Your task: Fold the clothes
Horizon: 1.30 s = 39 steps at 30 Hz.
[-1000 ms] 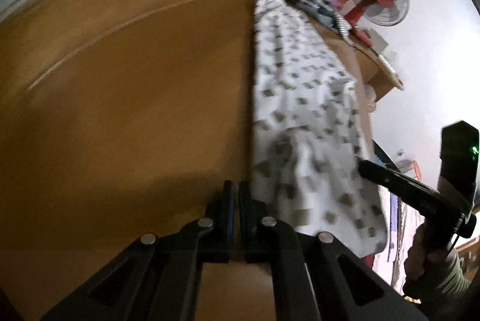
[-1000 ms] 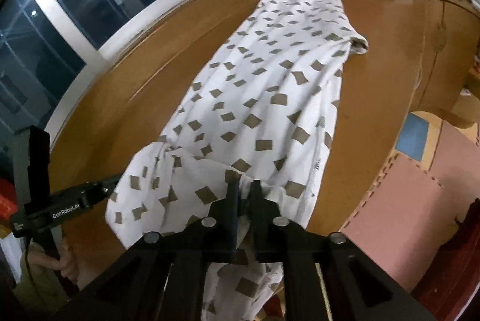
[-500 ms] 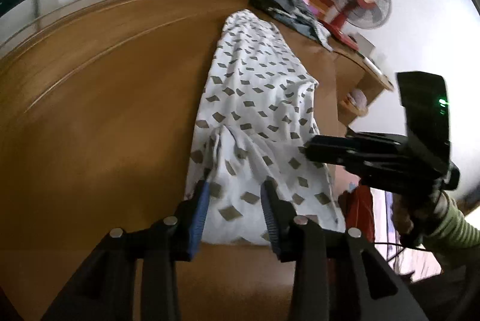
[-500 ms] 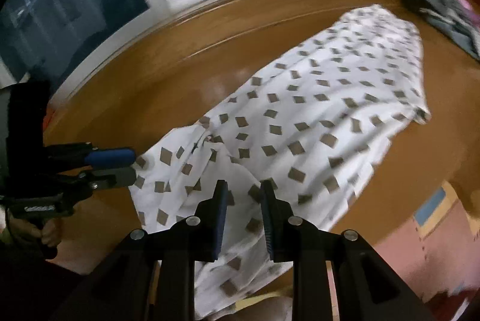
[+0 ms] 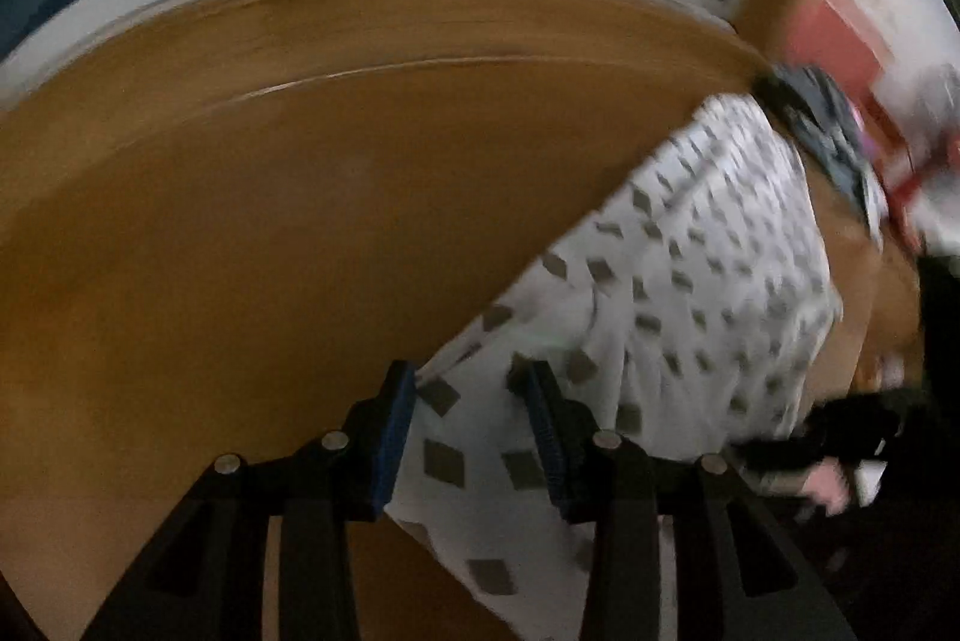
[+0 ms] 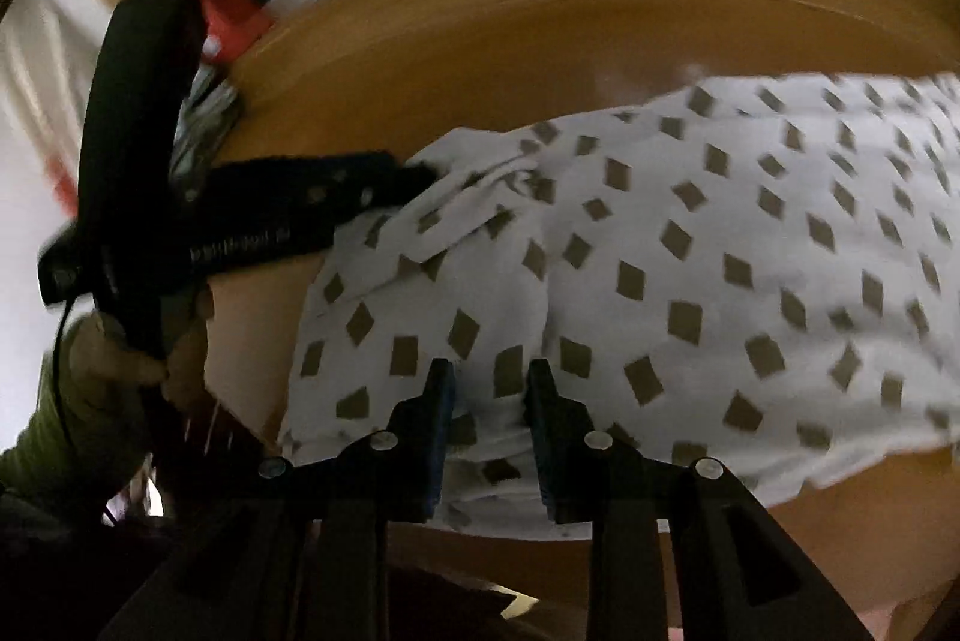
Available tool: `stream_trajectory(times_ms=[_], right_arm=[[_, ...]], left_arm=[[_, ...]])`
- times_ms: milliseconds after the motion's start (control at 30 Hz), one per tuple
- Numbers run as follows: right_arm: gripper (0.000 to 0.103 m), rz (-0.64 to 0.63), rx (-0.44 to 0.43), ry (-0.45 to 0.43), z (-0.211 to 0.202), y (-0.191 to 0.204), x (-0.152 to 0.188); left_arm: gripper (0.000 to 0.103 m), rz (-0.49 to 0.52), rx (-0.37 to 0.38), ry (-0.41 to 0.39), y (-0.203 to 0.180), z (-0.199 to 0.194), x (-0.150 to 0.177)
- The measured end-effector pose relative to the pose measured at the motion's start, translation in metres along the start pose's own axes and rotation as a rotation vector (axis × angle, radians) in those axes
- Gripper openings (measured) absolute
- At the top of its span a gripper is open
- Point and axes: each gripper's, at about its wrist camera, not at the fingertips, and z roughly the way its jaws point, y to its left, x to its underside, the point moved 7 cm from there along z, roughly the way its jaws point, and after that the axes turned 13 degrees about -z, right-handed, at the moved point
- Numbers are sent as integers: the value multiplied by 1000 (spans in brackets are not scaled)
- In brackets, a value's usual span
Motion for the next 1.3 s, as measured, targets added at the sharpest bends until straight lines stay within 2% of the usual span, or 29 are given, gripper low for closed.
stream_trajectory(times_ms=[100, 233, 433, 567, 633, 700, 767, 867, 1000, 1200, 1300], right_arm=[[27, -51, -32, 3, -5, -1, -7], [27, -137, -31, -17, -17, -9, -23], [28, -386, -93, 37, -8, 7, -61], [28, -576, -190, 69, 10, 19, -82], [29, -663, -252, 88, 20, 27, -91], [34, -746, -322, 113, 31, 36, -102], [41, -822, -363, 114, 41, 46, -113], [41, -917, -397, 122, 58, 58, -126], [41, -1042, -422, 171, 79, 69, -122], [41, -1184, -485, 116, 66, 79, -105], [41, -1306, -471, 123, 72, 84, -87]], left_arm=[[35, -42, 15, -36, 3, -22, 5], [35, -107, 33, -53, 0, -42, 33], [35, -294, 51, -61, -13, -56, 78], [35, -440, -33, -100, -16, -50, 94], [35, -552, -79, -149, -18, -51, 99], [35, -646, -110, -206, -20, -49, 104], [35, -744, -141, -261, -19, -46, 110], [35, -879, -181, -354, -20, -41, 121], [35, -938, -233, -396, -28, -38, 123], [39, -970, -295, -428, -37, -33, 121], [43, -943, -320, -411, -41, -30, 119]])
